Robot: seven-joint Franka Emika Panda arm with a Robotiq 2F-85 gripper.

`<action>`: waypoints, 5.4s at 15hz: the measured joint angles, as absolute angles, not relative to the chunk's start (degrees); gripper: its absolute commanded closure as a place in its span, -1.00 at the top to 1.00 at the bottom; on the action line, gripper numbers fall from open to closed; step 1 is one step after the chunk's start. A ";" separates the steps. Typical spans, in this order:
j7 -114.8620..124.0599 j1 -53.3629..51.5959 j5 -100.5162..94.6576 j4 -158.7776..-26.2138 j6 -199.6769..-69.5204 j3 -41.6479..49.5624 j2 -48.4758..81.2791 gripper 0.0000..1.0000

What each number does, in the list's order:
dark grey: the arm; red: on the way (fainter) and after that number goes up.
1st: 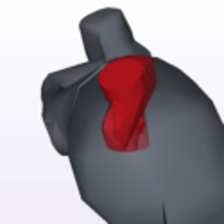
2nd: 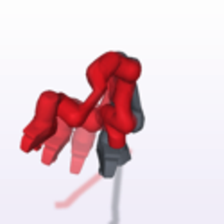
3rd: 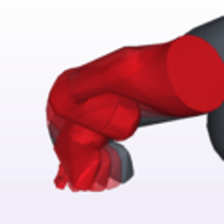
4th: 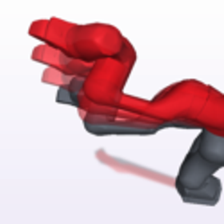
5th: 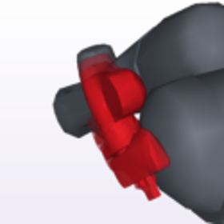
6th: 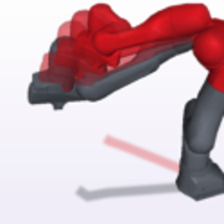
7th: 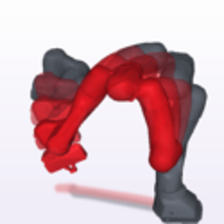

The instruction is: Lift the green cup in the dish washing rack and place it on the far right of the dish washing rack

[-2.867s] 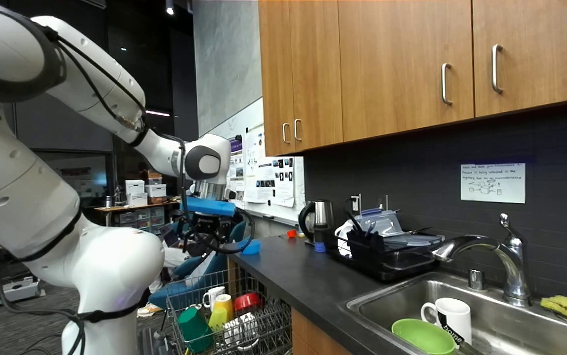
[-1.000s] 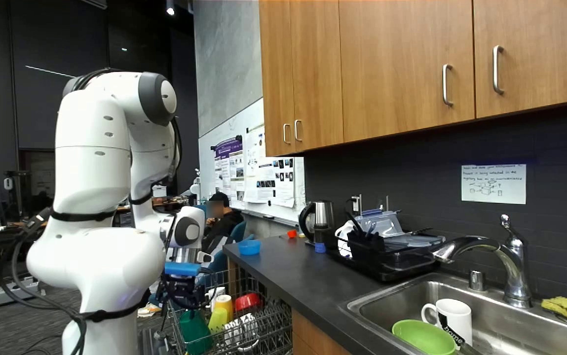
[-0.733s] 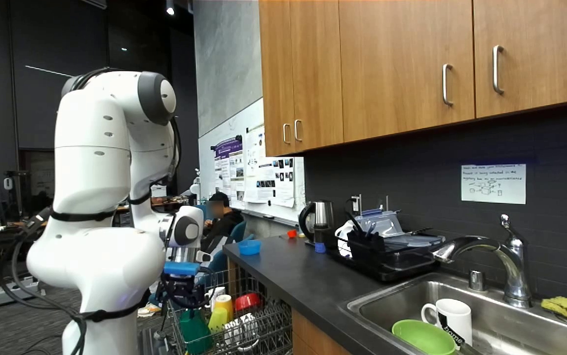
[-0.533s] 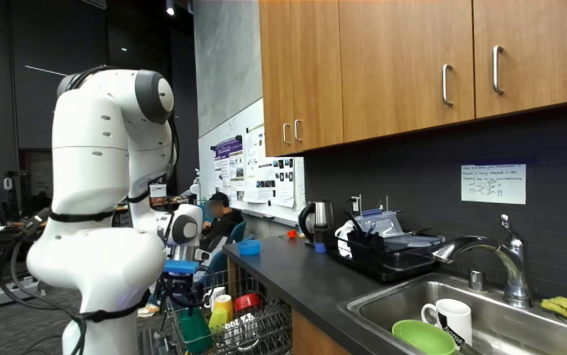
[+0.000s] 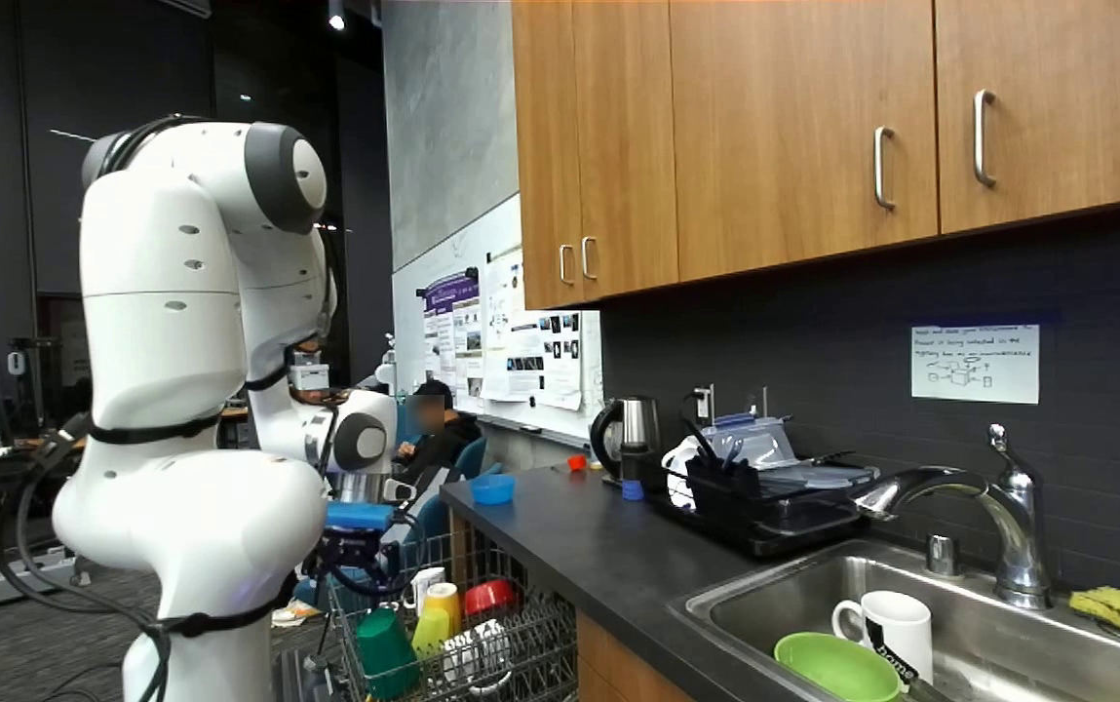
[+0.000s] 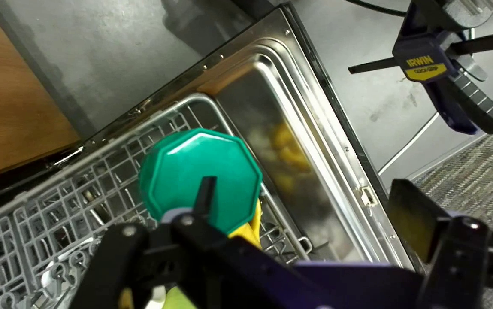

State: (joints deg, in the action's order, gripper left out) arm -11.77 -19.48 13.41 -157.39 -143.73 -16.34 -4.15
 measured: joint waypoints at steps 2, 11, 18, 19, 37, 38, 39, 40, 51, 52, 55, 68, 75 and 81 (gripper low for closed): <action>-11.72 -18.79 12.16 -158.09 -143.72 -15.85 -5.15 1.00; -14.98 -15.08 6.67 -158.71 -143.99 -12.37 -5.12 1.00; -22.04 -15.10 11.36 -158.01 -145.67 -12.30 -2.50 1.00; -23.09 -15.10 12.18 -157.97 -146.00 -12.29 -2.15 1.00; -27.67 -14.02 16.40 -155.43 -149.60 -13.78 7.11 0.50; -26.90 -13.84 15.94 -155.44 -149.88 -13.80 7.58 0.48; -26.14 -13.70 15.60 -155.44 -150.23 -13.82 8.00 0.38; -25.34 -13.50 15.15 -155.43 -150.66 -13.83 8.29 0.26; -20.50 -12.99 13.71 -155.17 -150.58 -16.29 6.04 0.19; -20.04 -13.06 13.71 -155.18 -150.36 -16.66 5.33 0.19; -18.92 -13.53 13.71 -155.23 -149.14 -17.24 2.65 0.19; -18.15 -14.86 12.20 -151.98 -140.82 -17.22 -0.89 1.00; -16.83 -16.55 8.57 -149.63 -140.60 -17.50 3.53 1.00; -11.46 -17.46 0.85 -145.23 -140.56 -17.62 10.22 1.00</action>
State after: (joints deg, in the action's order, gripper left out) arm -11.46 -17.46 0.85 -145.23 -140.56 -17.62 10.22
